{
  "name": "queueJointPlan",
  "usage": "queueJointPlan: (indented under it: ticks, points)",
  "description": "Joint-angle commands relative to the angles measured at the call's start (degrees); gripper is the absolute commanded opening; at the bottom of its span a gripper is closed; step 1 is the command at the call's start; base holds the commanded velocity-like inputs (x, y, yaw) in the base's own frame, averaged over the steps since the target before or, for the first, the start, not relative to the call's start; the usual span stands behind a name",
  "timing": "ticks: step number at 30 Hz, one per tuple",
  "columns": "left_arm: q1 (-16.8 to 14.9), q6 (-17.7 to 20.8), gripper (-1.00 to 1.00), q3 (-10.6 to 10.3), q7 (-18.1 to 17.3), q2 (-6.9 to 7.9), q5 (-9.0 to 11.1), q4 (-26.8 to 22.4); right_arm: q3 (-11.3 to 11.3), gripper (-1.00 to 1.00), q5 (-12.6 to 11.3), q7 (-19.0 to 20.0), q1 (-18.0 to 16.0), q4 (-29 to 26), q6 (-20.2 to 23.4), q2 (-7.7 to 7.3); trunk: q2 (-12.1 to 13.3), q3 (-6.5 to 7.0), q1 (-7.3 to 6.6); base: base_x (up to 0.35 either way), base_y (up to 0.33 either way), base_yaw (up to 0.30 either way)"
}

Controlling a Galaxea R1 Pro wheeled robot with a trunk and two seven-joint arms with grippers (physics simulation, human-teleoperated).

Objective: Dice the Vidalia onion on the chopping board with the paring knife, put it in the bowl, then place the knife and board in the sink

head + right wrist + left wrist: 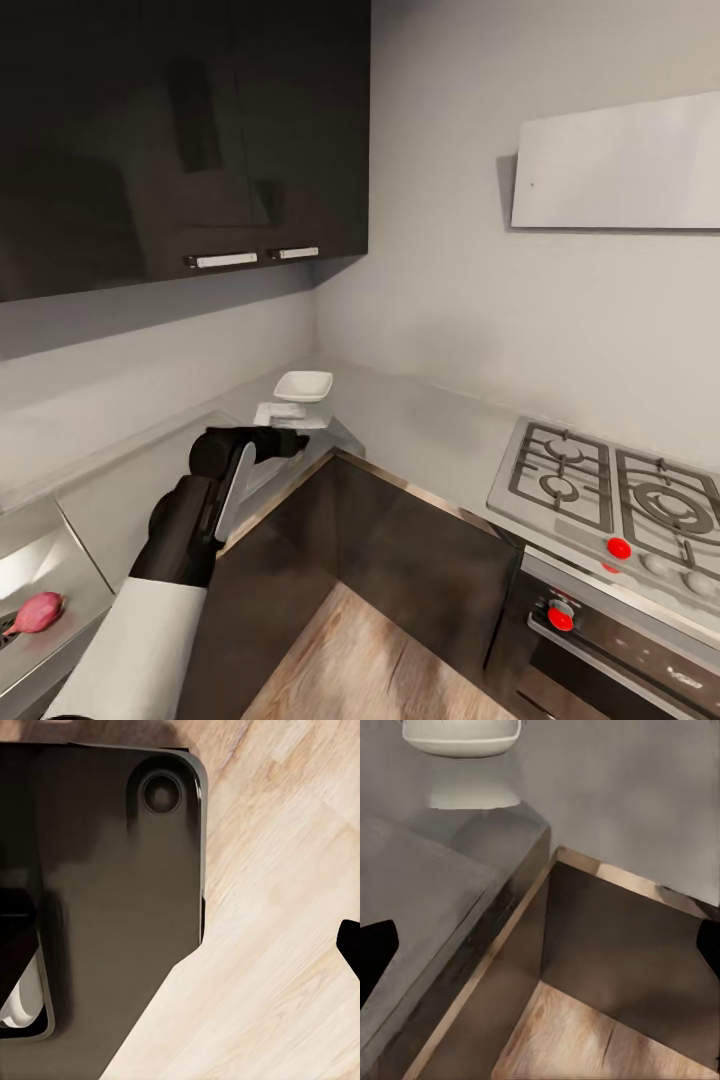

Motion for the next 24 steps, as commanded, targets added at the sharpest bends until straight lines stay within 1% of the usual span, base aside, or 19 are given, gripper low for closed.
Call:
queueJointPlan:
  ticks: [1, 2, 6, 17, 24]
  points:
    - [-0.3, 0.3, 1.00, 0.0, 0.0, -0.01, 0.0, 0.0, 0.0, 1.00, 0.0, 0.0, 0.0, 0.0, -0.2, -0.01, -0.1, -0.11, 0.04, 0.000, 0.000, 0.000]
    - [-0.9, 0.4, 1.00, 0.1, 0.0, 0.01, 0.0, -0.4, 0.0, 1.00, 0.0, 0.0, 0.0, 0.0, -0.2, -0.01, -0.1, -0.11, 0.04, 0.000, 0.000, 0.000]
    - [-1.3, 0.4, 1.00, 0.1, -0.2, 0.00, 0.0, -1.6, 0.0, 1.00, 0.0, 0.0, 0.0, 0.0, -0.2, -0.01, -0.1, -0.11, 0.04, 0.026, 0.000, 0.000]
    - [-1.5, 0.5, 1.00, 0.2, -0.2, -0.12, 0.2, -1.6, 0.0, 1.00, 0.0, 0.0, 0.0, 0.0, -0.2, -0.01, -0.1, -0.11, 0.04, 0.284, 0.020, 0.000]
    - [-1.5, 0.5, 1.00, 0.3, -0.2, -0.02, 0.2, -1.7, 0.0, 1.00, 0.0, 0.0, 0.0, 0.0, -0.2, -0.01, -0.1, -0.11, 0.04, 0.074, 0.003, 0.000]
